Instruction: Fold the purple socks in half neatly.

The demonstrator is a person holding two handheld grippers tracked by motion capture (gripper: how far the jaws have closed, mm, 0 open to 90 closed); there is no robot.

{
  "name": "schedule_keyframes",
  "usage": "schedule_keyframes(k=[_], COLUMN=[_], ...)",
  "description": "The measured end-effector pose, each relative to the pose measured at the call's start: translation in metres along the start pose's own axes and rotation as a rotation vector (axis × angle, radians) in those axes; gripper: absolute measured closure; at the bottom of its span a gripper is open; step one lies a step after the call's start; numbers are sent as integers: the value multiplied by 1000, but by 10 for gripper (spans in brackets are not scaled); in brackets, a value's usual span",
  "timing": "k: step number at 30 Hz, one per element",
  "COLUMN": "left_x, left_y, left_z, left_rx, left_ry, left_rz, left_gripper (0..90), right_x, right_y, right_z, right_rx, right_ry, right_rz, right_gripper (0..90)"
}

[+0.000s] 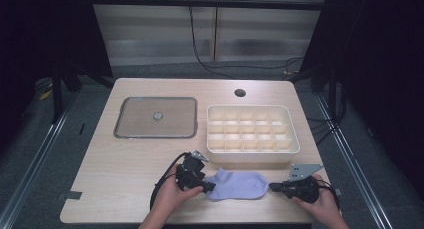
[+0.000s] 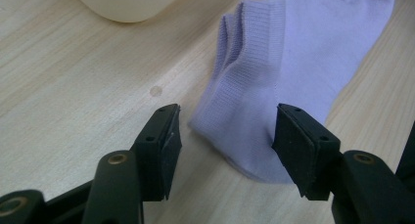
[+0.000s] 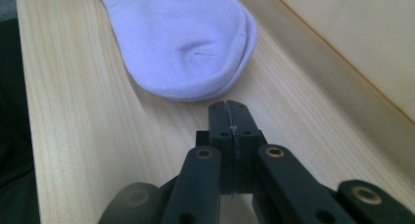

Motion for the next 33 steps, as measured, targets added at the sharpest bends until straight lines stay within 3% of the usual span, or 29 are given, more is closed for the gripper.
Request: schedule_keyframes(k=[10,20,25,33], left_x=[-1,-3,-4,-4], left_y=[2,9,11,8], left_z=[-1,-3,-3,-3], left_rx=[11,-11,4,43], left_ry=[-11,-45,-63,-66], left_rz=[18,58,44,11], left_gripper=[472,686,804,827], right_x=[-1,-2,-2,-3], right_y=[-1,-1,-1,-1], right_z=[1,2,2,2], right_rx=[6,-4,-7,0], right_ry=[2,5,5,6], right_rz=[3,1,0,1], right_gripper=[900,900,900,900])
Point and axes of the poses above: each handheld gripper's, and its own axes: x roughly backward along the jaws, z roughly out of its top, y roughly to its right, the point moved 6 cm from there along -x, roughly forward along the jaws, and after that the axes turned 12 degrees about x, right-handed, at the moved point
